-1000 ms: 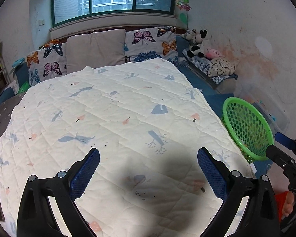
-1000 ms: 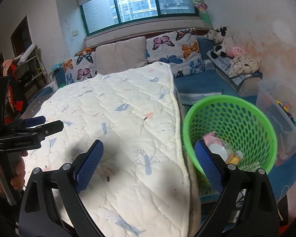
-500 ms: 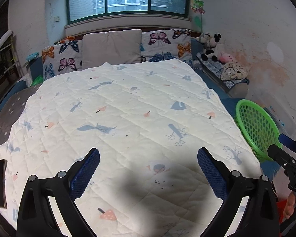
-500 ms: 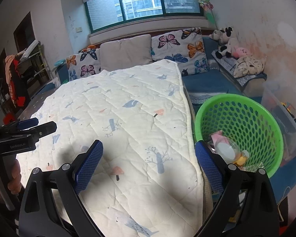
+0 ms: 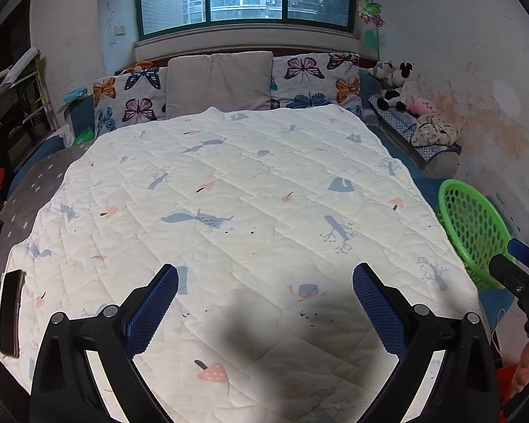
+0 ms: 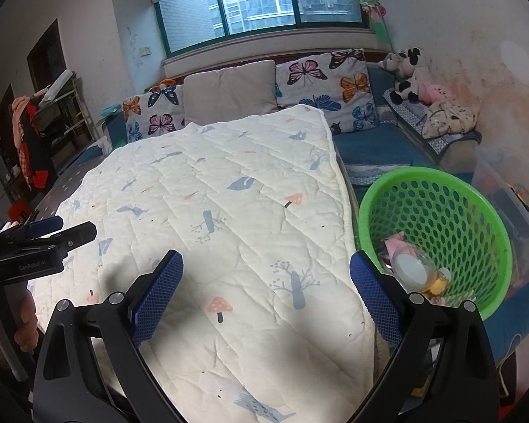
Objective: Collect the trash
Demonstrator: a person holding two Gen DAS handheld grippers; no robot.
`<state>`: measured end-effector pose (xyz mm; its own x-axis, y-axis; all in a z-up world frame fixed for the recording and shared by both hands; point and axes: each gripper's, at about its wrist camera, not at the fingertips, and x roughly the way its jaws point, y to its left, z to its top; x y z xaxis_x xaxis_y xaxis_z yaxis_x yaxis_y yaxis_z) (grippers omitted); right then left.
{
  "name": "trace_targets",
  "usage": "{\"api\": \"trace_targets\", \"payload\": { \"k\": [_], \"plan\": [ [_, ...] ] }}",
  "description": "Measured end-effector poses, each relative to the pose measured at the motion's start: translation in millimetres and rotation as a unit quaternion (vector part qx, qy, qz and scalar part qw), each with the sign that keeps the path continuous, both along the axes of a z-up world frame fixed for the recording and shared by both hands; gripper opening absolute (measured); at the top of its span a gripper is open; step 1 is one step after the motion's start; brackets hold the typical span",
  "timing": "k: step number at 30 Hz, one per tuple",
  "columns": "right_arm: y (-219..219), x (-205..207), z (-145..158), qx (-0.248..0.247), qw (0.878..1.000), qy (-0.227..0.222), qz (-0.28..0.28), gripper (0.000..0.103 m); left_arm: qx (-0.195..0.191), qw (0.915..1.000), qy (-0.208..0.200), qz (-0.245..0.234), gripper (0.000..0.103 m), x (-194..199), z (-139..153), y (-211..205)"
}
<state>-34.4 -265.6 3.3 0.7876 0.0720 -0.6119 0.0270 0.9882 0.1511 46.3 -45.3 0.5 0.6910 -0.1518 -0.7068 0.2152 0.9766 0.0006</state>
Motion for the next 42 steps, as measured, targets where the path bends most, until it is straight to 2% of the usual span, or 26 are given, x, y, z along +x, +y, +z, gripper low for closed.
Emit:
{"api": "trace_targets", "payload": {
  "k": [28,42],
  "plan": [
    [4,1,-2,0.004,1.0,0.001,0.005,0.095,0.002,1.0,-0.006,0.006,0.096,-5,2,-1],
    [6,2,1,0.005,1.0,-0.002,0.005,0.095,-0.012,0.9994,-0.023,0.022,0.096,-10,10,7]
  ]
}}
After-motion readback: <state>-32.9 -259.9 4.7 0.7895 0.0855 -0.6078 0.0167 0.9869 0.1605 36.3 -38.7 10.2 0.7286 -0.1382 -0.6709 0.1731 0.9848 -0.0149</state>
